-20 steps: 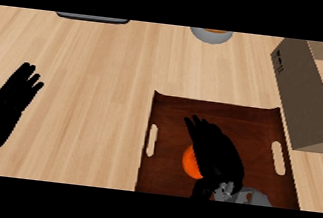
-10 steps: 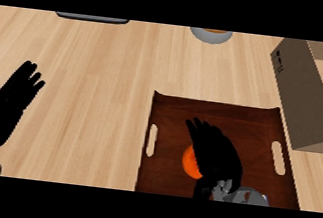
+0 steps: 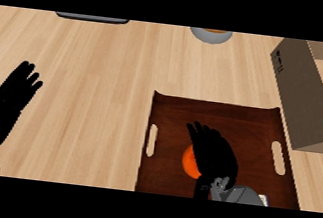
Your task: Pick the squash from the tray and place it in the cardboard box
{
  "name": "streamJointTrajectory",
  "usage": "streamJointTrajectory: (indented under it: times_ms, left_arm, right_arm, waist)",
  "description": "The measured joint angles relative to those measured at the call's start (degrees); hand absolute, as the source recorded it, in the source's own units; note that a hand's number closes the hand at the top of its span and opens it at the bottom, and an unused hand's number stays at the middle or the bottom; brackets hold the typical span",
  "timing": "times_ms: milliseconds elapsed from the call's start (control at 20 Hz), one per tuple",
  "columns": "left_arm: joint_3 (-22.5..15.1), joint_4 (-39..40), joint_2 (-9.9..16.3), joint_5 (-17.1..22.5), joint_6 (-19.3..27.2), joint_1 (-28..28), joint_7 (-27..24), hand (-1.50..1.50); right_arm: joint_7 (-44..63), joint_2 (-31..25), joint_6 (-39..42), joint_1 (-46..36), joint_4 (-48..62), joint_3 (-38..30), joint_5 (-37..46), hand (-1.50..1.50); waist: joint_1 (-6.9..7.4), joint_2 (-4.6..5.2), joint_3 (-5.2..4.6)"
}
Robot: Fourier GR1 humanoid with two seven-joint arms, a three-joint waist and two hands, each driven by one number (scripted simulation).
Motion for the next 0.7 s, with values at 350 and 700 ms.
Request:
streamJointTrajectory:
  times_ms: [350, 700]
  left_arm:
    - [1.05, 0.85, -0.62, -0.28, -1.07, -0.73, -0.23, 0.0]
    - [1.69, -0.81, -0.9, -0.41, -1.99, 0.63, 0.5, 0.0]
  right_arm:
    - [-3.64, 1.2, -2.07, 0.0, 3.66, -1.38, 2.81, 1.5]
    - [-11.03, 0.07, -6.4, -0.61, 5.76, -1.57, 5.56, 1.5]
  waist:
    - [0.0, -0.01, -0.01]
    - [0.07, -0.05, -0.01]
